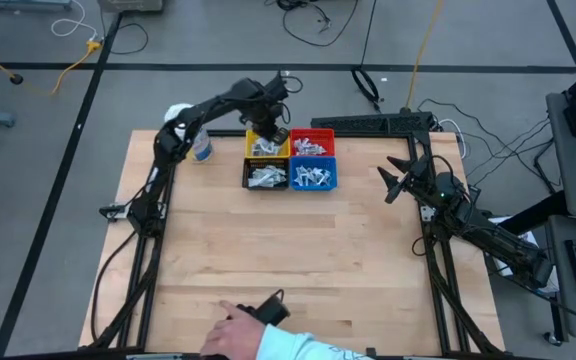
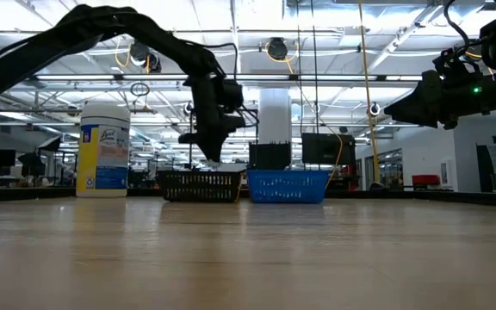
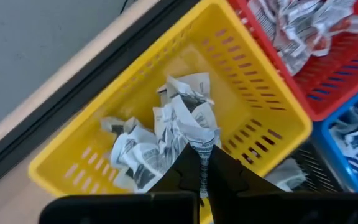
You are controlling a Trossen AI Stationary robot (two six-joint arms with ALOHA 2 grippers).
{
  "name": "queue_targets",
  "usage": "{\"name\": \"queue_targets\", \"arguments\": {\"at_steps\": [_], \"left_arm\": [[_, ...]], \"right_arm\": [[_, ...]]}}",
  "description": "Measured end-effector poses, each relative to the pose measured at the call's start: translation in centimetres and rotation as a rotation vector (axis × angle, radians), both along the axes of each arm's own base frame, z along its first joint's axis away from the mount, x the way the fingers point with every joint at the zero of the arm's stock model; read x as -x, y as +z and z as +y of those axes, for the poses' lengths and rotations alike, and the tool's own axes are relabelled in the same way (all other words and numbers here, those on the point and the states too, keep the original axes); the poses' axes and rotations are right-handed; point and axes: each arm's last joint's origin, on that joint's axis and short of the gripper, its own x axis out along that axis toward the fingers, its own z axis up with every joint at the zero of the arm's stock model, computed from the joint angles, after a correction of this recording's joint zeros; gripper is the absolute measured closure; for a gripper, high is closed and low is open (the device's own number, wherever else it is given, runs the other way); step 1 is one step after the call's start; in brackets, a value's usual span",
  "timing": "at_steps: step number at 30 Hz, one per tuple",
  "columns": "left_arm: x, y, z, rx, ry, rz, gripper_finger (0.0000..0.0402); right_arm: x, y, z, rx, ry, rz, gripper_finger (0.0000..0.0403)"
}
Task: Pick & Place First Aid Supplies
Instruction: Put the gray towelette pack into the yellow basket, then return to Home Position
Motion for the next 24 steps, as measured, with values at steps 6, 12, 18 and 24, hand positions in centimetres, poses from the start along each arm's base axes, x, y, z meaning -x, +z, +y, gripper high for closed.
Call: {"name": "queue_targets", "arguments": {"at_steps": [6, 12, 18, 24], "left_arm": [[-0.4, -0.4, 0.0, -0.015, 0.0, 0.007, 0.0361], [-0.4, 0.4, -0.1, -0.048, -0.074, -0.031, 0.0245], [-0.1, 2.3, -0.4, -0.099, -0.075, -0.064, 0.0127], [1.5, 6.0, -1.6, -0.162, -0.12, -0.107, 0.0064]], "right_arm": [[0.0, 0.0, 0.0, 0.0, 0.0, 0.0, 0.0174], [0.0, 0.0, 0.0, 0.0, 0.0, 0.0, 0.0175], [0.0, 0.0, 0.0, 0.0, 0.0, 0.0, 0.0175], [0.0, 0.0, 0.0, 0.0, 0.0, 0.0, 0.0175]]}}
